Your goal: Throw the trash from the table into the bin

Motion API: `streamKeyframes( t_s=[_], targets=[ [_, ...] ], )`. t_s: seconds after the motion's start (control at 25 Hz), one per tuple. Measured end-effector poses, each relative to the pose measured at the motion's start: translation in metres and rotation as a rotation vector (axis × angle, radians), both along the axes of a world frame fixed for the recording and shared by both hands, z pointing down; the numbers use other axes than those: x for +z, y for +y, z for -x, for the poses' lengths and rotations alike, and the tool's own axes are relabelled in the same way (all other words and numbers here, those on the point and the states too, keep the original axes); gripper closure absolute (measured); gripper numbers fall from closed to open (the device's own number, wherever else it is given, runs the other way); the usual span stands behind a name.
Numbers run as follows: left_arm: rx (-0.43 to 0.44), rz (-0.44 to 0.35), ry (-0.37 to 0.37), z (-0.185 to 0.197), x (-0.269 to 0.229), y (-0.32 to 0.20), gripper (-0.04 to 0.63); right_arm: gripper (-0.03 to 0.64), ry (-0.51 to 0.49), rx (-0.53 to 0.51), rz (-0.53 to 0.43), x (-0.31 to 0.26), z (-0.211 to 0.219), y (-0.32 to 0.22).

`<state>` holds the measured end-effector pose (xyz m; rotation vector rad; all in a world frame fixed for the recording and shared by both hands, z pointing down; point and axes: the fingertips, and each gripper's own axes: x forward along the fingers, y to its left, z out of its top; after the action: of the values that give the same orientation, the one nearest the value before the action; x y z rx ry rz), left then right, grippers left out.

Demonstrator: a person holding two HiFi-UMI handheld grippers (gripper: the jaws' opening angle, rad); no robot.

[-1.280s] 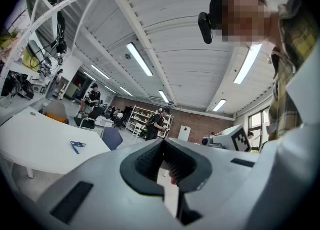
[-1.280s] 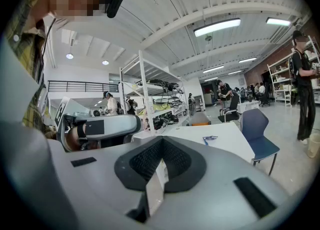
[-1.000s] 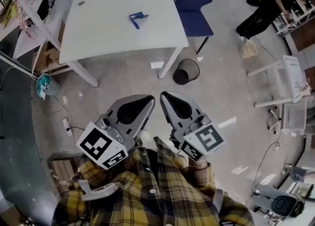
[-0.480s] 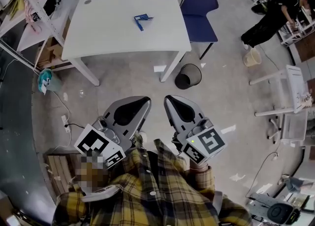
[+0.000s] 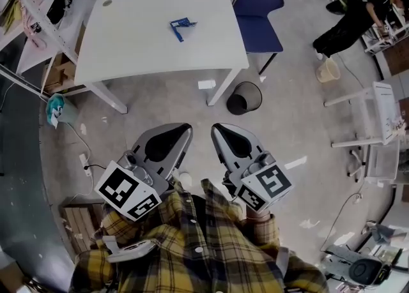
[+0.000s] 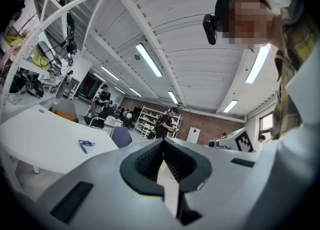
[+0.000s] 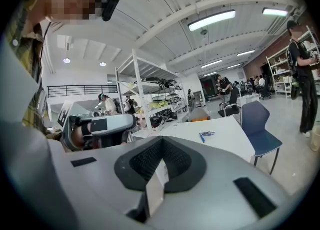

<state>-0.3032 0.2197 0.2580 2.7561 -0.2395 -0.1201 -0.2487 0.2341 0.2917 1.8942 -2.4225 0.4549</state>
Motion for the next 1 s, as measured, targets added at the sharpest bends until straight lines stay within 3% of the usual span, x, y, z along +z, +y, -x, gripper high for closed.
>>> streamKeyframes(
  t_s=[0.6,1.0],
  targets=[
    [0.122,0.0,0.023,-0.046,-0.01,-0.175,0.586,0.618,0.037,0.163,0.028,-0.008,-0.06,-0.164],
    [0.197,0.052,-0.016,-0.063,0.01,-0.241,0.586,0.618,0.006,0.262,0.065,0.008,-0.083,-0.226]
  ],
)
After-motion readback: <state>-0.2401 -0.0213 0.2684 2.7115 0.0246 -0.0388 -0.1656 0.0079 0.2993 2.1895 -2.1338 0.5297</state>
